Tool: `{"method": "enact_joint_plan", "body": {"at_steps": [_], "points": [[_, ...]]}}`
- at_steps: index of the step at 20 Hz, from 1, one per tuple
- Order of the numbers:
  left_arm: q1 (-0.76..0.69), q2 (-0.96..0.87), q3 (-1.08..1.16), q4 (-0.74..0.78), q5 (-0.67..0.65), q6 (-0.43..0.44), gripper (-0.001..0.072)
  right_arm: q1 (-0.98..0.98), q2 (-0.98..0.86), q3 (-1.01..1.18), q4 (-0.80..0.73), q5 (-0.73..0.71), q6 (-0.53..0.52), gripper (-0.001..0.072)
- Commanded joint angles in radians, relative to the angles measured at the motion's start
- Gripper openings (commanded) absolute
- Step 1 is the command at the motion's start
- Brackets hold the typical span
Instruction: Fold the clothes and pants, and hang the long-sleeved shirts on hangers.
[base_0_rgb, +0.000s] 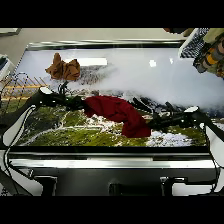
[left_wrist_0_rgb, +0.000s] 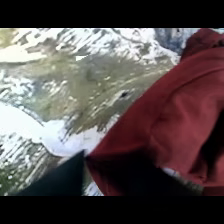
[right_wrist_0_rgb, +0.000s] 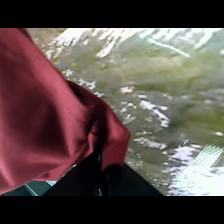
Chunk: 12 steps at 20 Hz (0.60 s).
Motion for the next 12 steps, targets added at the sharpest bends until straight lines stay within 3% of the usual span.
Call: {"method": "enact_joint_plan", "body": {"at_steps": [1,2,7,12], "points": [[-0.003,-0.007,-0.001,-0.076,0.027,0.006,0.0078,0.001,0.039,0.001,0.005,-0.01,0.003,0.0024],[-0.002,-0.005,0.006,-0.09,0.022,0.006,0.0016,0.001,0.061,0.001,0.005,-0.021,0.0,0.0023],[0.041,0.105,0.146,-0.089,-0.045,0.005,0.0015,0.001,0.263,0.105,-0.077,-0.074,0.013,0.0021],[0.131,0.387,0.373,-0.04,-0.057,-0.052,0.0015,0.001,0.525,0.434,-0.319,-0.101,0.092,0.0021]]}}
